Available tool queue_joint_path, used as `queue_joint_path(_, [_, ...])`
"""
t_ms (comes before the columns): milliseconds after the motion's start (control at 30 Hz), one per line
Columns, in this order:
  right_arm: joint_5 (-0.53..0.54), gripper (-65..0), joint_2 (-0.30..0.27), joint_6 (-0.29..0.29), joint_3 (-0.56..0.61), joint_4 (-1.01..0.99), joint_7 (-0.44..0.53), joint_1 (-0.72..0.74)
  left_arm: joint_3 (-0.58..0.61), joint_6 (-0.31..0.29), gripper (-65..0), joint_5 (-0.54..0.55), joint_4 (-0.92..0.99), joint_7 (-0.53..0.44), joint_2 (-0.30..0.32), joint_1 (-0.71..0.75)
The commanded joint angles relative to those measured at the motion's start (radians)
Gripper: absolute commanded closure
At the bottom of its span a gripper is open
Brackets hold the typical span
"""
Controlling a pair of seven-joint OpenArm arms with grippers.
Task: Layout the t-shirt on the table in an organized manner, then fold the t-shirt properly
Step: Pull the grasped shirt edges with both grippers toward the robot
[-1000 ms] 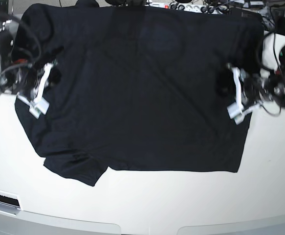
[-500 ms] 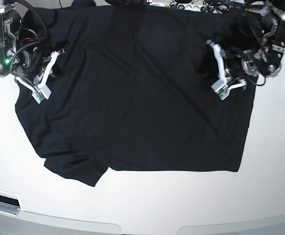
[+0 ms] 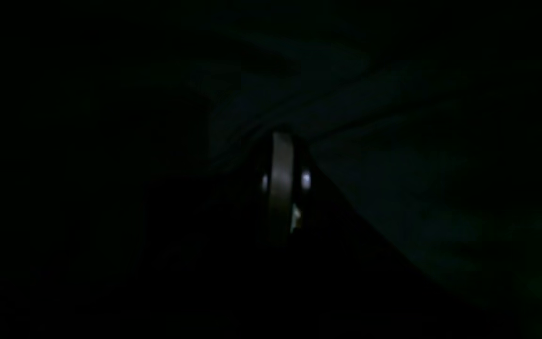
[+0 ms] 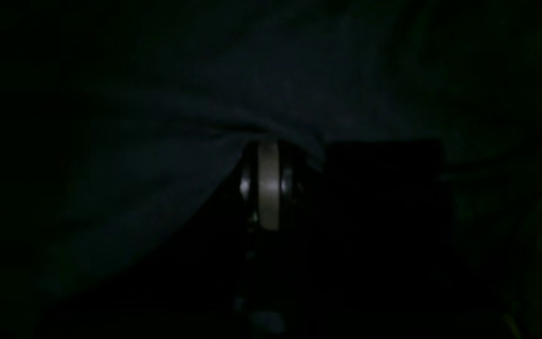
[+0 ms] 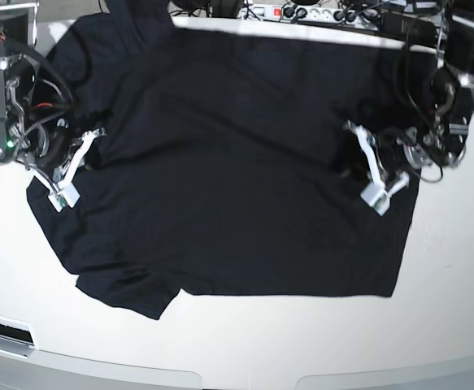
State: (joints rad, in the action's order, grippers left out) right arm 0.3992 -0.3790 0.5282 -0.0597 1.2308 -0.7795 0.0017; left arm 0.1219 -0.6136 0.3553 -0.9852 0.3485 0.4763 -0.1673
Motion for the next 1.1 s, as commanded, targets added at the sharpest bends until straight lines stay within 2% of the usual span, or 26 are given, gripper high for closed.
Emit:
queue_joint_path(0, [-0.027, 0.0, -0.016, -0.009, -0.003, 0.008, 0.003, 0.026, -0.005, 0.035, 0.0, -0.06, 0.026, 0.032, 0.014, -0.034])
queue_joint_path(233, [-0.091, 0.0, -0.014, -0.057, -0.003, 0.008, 0.089, 0.076, -0.005, 0.029, 0.0, -0.111, 0.217, -0.065, -0.028, -0.184])
queue_joint_path(333, [-0.101, 0.0, -0.018, -0.083, -0.004, 0.008, 0.076, 0.114, -0.005, -0.039, 0.0, -0.077, 0.228, -0.05, -0.033, -0.221])
queue_joint_path(400, [-0.087, 0.0, -0.024, -0.068, -0.004, 0.008, 0.051, 0.142, -0.005, -0.084, 0.0, 0.007, 0.215, 0.021, -0.03, -0.242])
queue_joint_path(533, [0.05, 0.0, -0.062, 0.041, -0.007, 0.043, -0.006, 0.156, -0.008, -0.085, 0.0, 0.194, 0.146, 0.234, -0.01, -0.256])
queue_joint_path(733, [0.175, 0.0, -0.087, 0.047, -0.051, 0.166, -0.109, 0.064, -0.058, -0.085, 0.0, 0.465, 0.057, 0.465, 0.065, -0.22])
queue_joint_path(833, [0.225, 0.0, -0.086, 0.076, -0.103, 0.227, -0.108, -0.031, -0.149, -0.085, 0.0, 0.523, 0.019, 0.497, 0.104, -0.159])
queue_joint_path(933, [0.284, 0.0, -0.083, 0.084, -0.153, 0.286, -0.108, -0.129, -0.307, -0.085, 0.0, 0.547, 0.016, 0.499, 0.123, -0.081])
queue_joint_path(1067, [0.308, 0.0, -0.081, 0.101, -0.192, 0.363, -0.108, -0.245, -0.531, -0.085, 0.0, 0.54, 0.016, 0.498, 0.126, 0.047])
